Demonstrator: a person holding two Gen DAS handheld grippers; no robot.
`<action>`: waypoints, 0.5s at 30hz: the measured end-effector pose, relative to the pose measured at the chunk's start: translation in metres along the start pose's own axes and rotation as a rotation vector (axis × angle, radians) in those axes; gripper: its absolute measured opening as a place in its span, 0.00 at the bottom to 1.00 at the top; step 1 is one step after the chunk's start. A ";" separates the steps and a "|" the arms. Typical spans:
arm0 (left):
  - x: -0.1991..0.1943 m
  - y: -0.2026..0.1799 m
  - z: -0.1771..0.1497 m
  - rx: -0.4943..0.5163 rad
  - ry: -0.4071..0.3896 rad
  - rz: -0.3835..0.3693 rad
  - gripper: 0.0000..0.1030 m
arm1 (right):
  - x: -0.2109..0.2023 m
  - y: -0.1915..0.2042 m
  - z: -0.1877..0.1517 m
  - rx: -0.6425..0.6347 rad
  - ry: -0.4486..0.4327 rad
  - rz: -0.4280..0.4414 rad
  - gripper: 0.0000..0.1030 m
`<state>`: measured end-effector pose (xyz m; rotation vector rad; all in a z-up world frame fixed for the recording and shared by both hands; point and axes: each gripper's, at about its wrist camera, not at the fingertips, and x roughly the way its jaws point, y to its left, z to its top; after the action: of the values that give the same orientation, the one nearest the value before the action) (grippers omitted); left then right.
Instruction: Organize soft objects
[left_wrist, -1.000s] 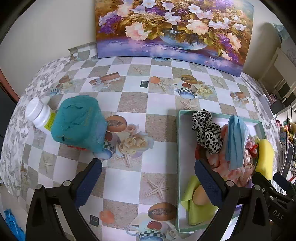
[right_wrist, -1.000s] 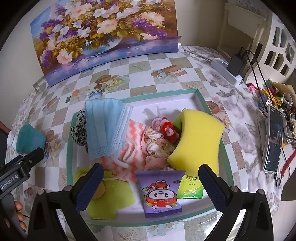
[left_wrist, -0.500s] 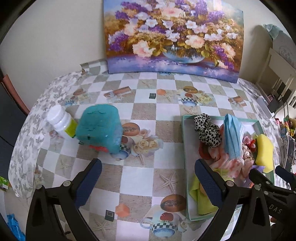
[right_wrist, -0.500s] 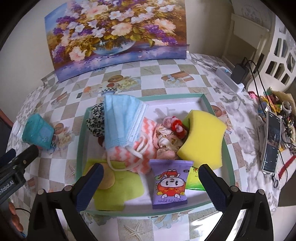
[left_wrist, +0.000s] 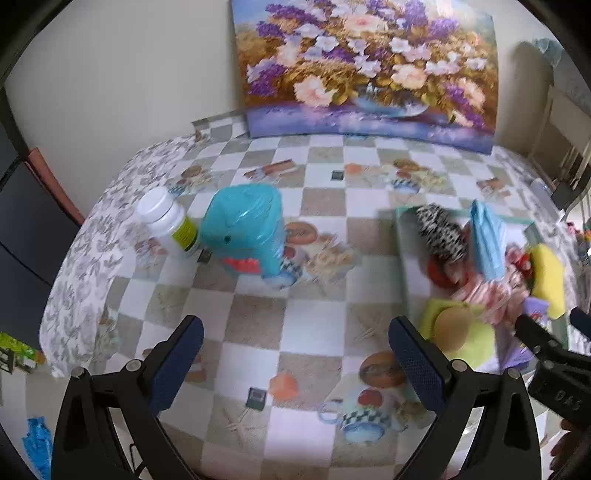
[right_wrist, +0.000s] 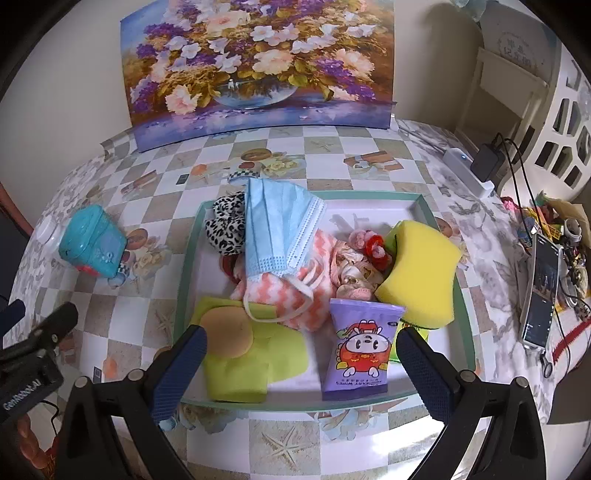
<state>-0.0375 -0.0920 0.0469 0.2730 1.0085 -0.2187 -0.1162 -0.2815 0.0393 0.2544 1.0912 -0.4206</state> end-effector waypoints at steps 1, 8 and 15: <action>0.001 0.001 -0.002 0.001 0.005 0.001 0.97 | -0.001 0.001 -0.001 -0.001 0.000 0.001 1.00; 0.001 0.004 -0.012 0.007 0.029 0.001 0.97 | -0.003 0.006 -0.009 -0.011 0.002 0.014 1.00; -0.003 0.011 -0.014 -0.022 0.028 0.005 0.97 | -0.004 0.010 -0.011 -0.023 -0.007 0.020 1.00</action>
<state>-0.0469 -0.0764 0.0432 0.2589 1.0371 -0.1996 -0.1217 -0.2672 0.0385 0.2426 1.0855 -0.3908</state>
